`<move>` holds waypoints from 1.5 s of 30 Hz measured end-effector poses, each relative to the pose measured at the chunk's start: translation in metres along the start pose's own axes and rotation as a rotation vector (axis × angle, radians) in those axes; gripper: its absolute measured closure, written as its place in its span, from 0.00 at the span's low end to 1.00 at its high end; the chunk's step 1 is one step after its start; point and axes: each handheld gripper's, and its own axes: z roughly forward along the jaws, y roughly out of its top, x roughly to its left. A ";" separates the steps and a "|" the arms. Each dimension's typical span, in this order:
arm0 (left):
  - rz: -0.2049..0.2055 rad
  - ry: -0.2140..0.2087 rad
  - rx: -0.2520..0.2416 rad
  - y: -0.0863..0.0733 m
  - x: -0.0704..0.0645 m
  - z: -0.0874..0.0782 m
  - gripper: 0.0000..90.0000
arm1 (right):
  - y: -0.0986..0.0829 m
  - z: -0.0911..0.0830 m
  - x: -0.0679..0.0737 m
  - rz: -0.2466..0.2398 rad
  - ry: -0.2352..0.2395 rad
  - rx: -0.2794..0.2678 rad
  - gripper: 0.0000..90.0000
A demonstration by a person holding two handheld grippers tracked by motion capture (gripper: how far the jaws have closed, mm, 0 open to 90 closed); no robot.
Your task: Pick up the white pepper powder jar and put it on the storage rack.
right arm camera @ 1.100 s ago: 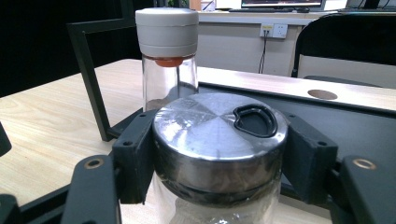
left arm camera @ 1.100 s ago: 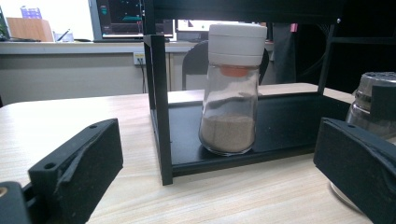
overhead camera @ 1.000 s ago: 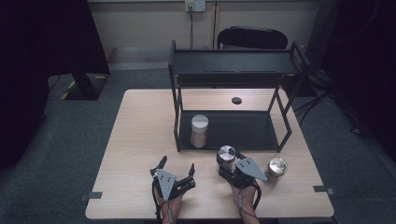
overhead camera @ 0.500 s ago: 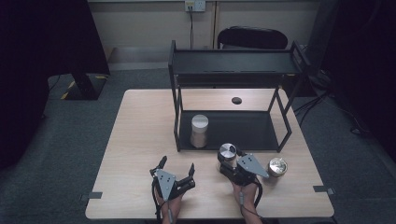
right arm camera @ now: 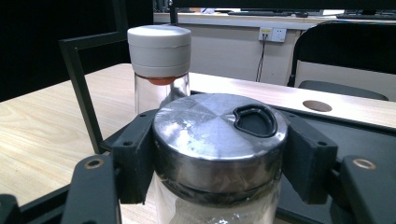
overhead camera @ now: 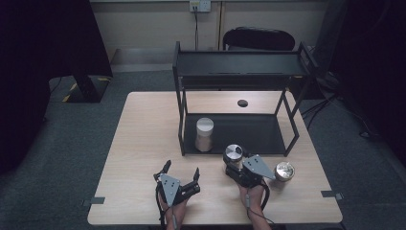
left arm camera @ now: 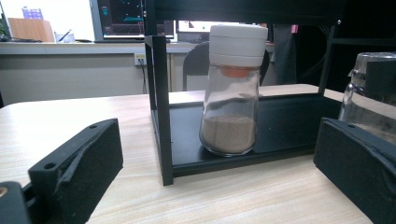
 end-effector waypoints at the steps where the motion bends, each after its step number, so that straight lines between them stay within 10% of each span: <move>1: 0.000 0.000 0.000 0.000 0.000 0.000 0.01 | 0.000 0.000 0.000 0.000 -0.001 0.000 0.39; 45: -0.003 0.002 0.001 0.000 0.000 0.000 0.01 | 0.018 0.022 -0.006 -0.004 -0.005 -0.002 0.39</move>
